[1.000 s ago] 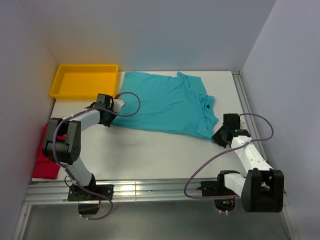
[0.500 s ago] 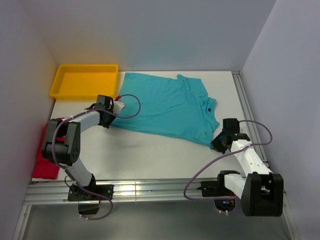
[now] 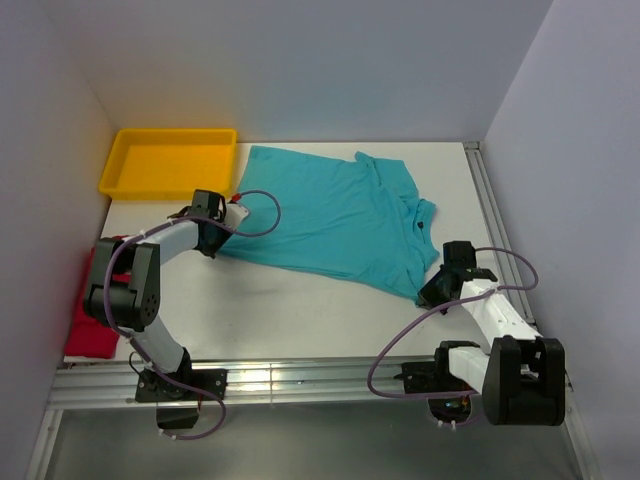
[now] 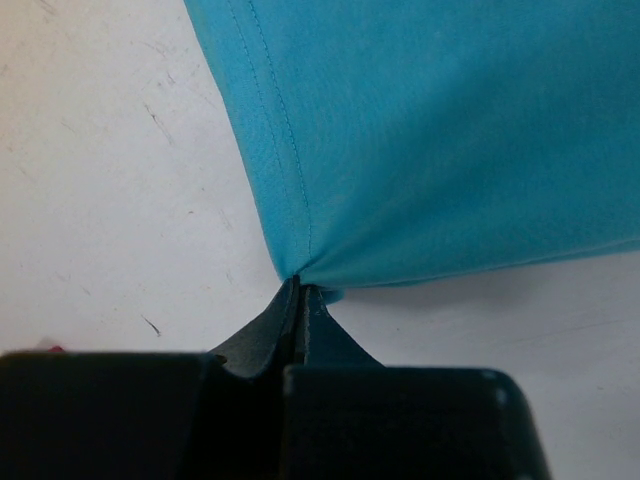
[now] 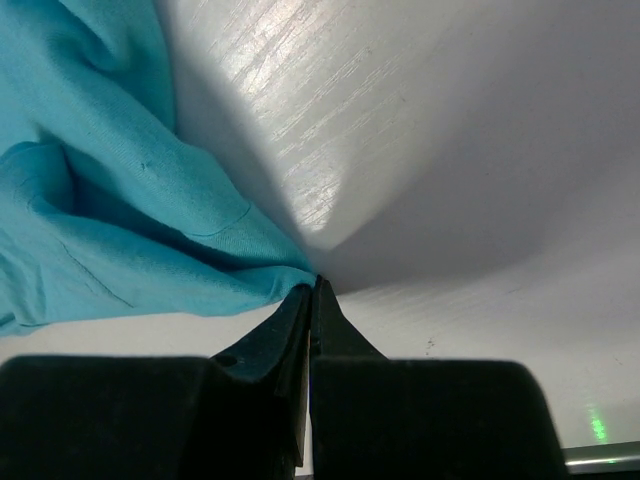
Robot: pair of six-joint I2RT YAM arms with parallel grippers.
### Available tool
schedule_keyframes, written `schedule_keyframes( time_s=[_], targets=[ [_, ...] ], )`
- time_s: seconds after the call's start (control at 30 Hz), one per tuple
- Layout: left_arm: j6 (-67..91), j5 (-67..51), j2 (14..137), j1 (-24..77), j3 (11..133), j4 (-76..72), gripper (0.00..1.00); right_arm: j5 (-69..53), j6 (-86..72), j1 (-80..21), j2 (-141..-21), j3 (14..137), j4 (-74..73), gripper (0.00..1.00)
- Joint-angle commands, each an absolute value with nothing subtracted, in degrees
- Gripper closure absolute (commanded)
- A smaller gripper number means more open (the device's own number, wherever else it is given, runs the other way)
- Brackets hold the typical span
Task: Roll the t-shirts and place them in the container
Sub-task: Flatten the tshirt
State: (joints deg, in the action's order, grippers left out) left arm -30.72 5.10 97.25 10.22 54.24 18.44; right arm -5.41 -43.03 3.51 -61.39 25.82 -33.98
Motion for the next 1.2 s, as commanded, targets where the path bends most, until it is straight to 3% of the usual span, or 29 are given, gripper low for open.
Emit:
schedule_keyframes(
  time_s=[0.0,0.17,0.4,0.47,0.57,0.73,0.97,1.17],
  targets=[
    [-31.7,6.7,98.3,8.4,54.0,28.1,1.0,-4.0,-43.2,3.2,-61.8,25.9,-36.0,1.0],
    [-31.4,5.4,98.9,7.8,56.0,29.7,1.0,-4.8,-42.6,3.2,-62.2,26.6,-35.7,0.89],
    [-30.8,2.0,96.6,7.7,59.3,31.4,0.66,-4.5,-42.9,3.2,-60.7,28.1,-37.5,0.68],
    [-30.8,1.5,95.1,7.7,59.7,31.3,0.59,-4.6,-43.2,3.2,-60.1,28.7,-38.3,0.56],
    [-30.1,1.0,93.4,7.6,61.2,31.4,0.55,-4.2,-43.3,3.2,-59.1,30.1,-39.8,0.51],
    [-28.5,-2.6,91.7,6.2,63.9,34.1,0.53,-2.6,-43.1,3.2,-56.7,34.9,-43.4,0.49],
    [-28.9,-10.6,93.9,2.7,64.6,40.0,0.6,2.0,-37.4,2.5,-56.2,42.9,-44.5,0.5],
    [-27.5,-14.4,95.9,0.2,67.9,41.8,0.61,12.5,-39.6,-15.3,-63.8,46.9,-43.7,0.57]
  ],
)
